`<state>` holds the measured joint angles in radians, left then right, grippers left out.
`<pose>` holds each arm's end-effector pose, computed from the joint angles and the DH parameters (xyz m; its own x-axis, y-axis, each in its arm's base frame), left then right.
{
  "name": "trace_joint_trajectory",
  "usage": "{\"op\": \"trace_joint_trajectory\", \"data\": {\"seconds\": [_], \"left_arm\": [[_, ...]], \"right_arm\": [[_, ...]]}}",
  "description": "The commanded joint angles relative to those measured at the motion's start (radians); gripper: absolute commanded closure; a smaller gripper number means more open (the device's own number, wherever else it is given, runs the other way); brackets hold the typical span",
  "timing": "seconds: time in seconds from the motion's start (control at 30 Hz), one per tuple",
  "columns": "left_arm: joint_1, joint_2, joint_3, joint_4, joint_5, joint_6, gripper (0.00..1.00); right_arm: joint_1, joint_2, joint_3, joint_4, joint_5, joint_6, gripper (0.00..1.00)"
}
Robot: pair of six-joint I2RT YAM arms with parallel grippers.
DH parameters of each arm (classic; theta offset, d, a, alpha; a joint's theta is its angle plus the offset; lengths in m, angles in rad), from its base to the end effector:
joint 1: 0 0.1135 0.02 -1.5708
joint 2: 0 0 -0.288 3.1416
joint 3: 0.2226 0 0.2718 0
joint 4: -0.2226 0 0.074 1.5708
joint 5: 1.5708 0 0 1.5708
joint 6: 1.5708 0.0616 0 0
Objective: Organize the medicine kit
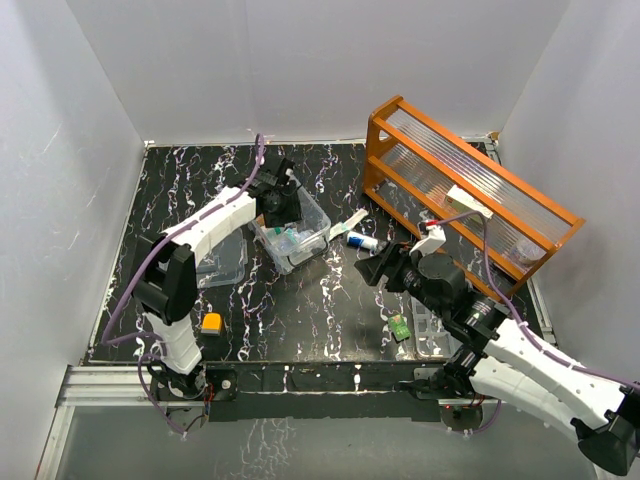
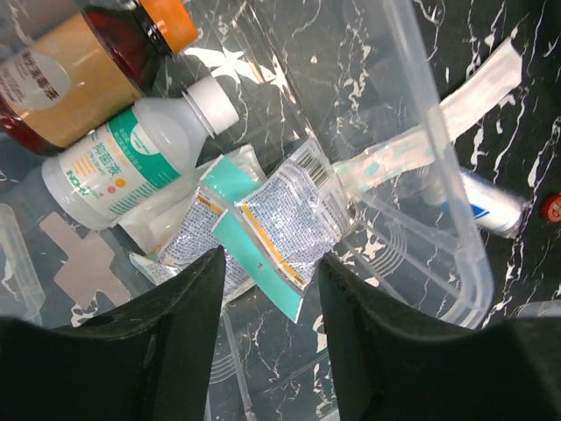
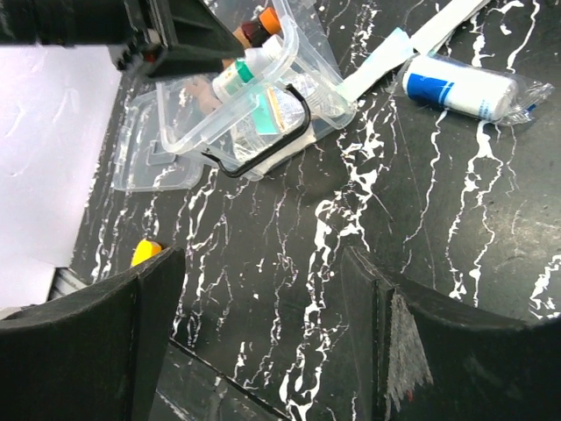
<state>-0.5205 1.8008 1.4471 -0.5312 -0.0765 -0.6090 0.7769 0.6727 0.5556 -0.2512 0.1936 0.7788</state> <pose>0.3848 -0.2152 0.2536 -0.8103 -0.1929 -0.5533 -0.0118 0.9494 -0.3138 0.1441 0.1251 0.2732 -0.5761 0.4003 -0.7127 -0.2182 0.7649 0.6060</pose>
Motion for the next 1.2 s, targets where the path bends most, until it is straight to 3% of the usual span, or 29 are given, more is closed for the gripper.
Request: {"op": "trace_joint_trajectory", "data": {"seconds": [0.0, 0.33, 0.53, 0.77, 1.03, 1.17], "left_arm": [[-0.018, 0.013, 0.096, -0.144, -0.094, -0.049, 0.56], [-0.017, -0.224, 0.049, -0.066, -0.187, 0.007, 0.54], [-0.009, -0.513, -0.232, 0.049, -0.379, -0.036, 0.49], [0.005, -0.708, -0.531, 0.168, -0.222, -0.159, 0.48], [0.019, -0.801, -0.649, 0.205, -0.231, -0.192, 0.53], [0.02, -0.835, -0.695, 0.238, -0.222, -0.21, 0.57]], "right_arm": [[-0.001, 0.044, 0.039, 0.051, 0.052, -0.063, 0.31], [0.006, 0.492, 0.49, -0.121, 0.009, -0.306, 0.46], [0.029, 0.801, 0.823, -0.239, -0.009, -0.427, 0.47], [0.109, 1.148, 1.119, -0.385, 0.005, -0.573, 0.48], [0.113, 1.421, 1.409, -0.558, 0.029, -0.615, 0.49], [0.112, 1.506, 1.501, -0.635, 0.044, -0.613, 0.55]]}}
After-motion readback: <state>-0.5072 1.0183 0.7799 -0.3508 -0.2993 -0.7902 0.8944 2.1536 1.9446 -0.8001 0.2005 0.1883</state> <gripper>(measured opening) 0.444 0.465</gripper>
